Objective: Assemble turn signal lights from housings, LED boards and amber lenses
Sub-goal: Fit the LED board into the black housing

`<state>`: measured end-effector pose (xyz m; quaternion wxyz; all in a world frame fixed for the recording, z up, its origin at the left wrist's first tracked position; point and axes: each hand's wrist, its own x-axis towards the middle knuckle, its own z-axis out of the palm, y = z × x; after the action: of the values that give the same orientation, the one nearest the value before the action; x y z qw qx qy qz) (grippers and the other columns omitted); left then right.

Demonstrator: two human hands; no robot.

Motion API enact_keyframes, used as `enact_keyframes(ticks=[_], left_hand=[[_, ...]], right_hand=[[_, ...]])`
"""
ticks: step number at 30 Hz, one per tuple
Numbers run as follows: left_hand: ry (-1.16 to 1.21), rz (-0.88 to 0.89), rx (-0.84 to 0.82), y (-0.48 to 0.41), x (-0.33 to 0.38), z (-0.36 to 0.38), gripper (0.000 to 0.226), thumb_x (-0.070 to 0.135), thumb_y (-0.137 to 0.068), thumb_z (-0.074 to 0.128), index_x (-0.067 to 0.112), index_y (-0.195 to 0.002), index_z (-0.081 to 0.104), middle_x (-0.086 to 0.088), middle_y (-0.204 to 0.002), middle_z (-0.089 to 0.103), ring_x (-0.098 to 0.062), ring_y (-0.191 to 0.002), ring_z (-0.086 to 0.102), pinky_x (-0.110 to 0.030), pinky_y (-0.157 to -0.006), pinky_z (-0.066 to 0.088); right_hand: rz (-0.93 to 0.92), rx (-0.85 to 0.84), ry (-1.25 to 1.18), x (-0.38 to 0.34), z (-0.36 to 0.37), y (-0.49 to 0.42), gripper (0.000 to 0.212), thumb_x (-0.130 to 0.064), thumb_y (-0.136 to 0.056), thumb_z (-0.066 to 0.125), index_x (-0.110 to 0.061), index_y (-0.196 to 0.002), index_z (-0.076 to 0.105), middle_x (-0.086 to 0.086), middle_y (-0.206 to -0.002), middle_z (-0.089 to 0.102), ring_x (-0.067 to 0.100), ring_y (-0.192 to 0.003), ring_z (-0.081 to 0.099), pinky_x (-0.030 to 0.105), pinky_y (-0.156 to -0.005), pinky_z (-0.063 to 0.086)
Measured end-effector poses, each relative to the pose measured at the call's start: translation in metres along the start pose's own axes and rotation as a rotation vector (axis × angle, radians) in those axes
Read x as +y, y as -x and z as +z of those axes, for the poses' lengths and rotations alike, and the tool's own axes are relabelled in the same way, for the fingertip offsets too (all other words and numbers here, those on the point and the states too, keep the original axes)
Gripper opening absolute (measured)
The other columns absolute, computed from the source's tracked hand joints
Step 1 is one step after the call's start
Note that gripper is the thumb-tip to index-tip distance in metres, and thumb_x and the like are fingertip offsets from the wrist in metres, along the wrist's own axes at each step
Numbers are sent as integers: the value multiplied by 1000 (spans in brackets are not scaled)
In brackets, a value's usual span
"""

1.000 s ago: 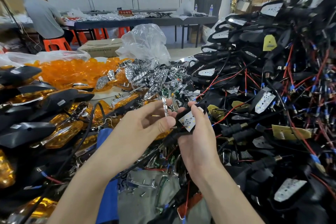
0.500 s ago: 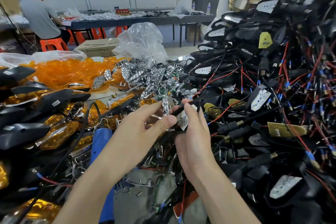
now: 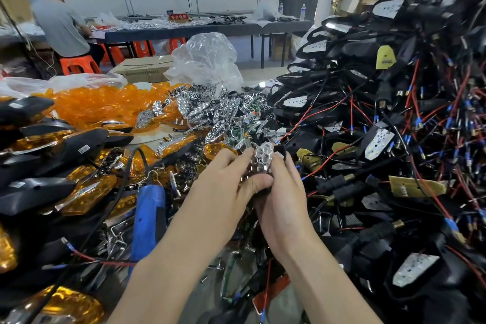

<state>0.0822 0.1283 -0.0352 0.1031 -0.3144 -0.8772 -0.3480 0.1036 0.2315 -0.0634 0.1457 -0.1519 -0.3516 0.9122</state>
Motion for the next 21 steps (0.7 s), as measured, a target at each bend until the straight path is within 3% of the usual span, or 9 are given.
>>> enact_keyframes(ticks=[4, 6, 8, 11, 16, 18, 21], left_hand=[[75, -51, 72, 4, 8, 9, 70, 59, -83, 48, 20, -141, 55, 14, -97, 48, -5, -91, 52, -22, -81, 41], [146, -90, 91, 4, 8, 13, 60, 55, -85, 56, 24, -137, 58, 14, -104, 54, -3, -95, 56, -23, -86, 45], [233, -137, 80, 4, 6, 12, 61, 58, -82, 55, 31, -136, 58, 21, -108, 54, 4, -97, 55, -15, -85, 45], [264, -152, 36, 4, 5, 10, 63, 59, -80, 51, 37, -139, 54, 26, -111, 49, 15, -102, 47, -2, -83, 37], [272, -140, -42, 3, 2, 8, 45, 36, -97, 56, 38, -141, 49, 27, -116, 45, 31, -98, 39, 6, -81, 29], [279, -137, -68, 2, 1, 6, 43, 33, -99, 54, 39, -141, 48, 26, -118, 45, 31, -99, 39, 7, -81, 28], [310, -145, -68, 3, 0, 4, 41, 27, -100, 53, 39, -139, 52, 21, -120, 48, 26, -104, 40, 6, -83, 29]], right_hand=[[0, -1, -44, -3, 0, -2, 53, -25, -104, 55, -17, -154, 40, 13, -133, 67, 21, -106, 73, 32, -79, 61], [4, -7, -60, -5, 1, 0, 54, -29, -103, 57, -12, -152, 42, 17, -134, 66, 26, -112, 71, 42, -94, 59], [13, -29, -52, -6, 1, 0, 49, -38, -102, 56, -10, -142, 55, 20, -136, 63, 27, -114, 69, 47, -105, 52], [10, -41, -58, -7, -1, 0, 46, -44, -103, 51, -11, -131, 65, 15, -128, 70, 26, -116, 69, 42, -101, 55], [-10, -90, -55, -7, -2, -2, 50, -47, -104, 45, -11, -132, 66, 15, -130, 69, 30, -123, 65, 45, -107, 50], [-13, -106, -64, -6, -5, -3, 51, -48, -104, 45, -11, -131, 66, 14, -129, 70, 30, -121, 65, 41, -103, 54], [-9, -131, -123, -5, -7, -4, 40, -49, -99, 50, -20, -117, 69, 7, -112, 75, 20, -102, 72, 31, -81, 61]])
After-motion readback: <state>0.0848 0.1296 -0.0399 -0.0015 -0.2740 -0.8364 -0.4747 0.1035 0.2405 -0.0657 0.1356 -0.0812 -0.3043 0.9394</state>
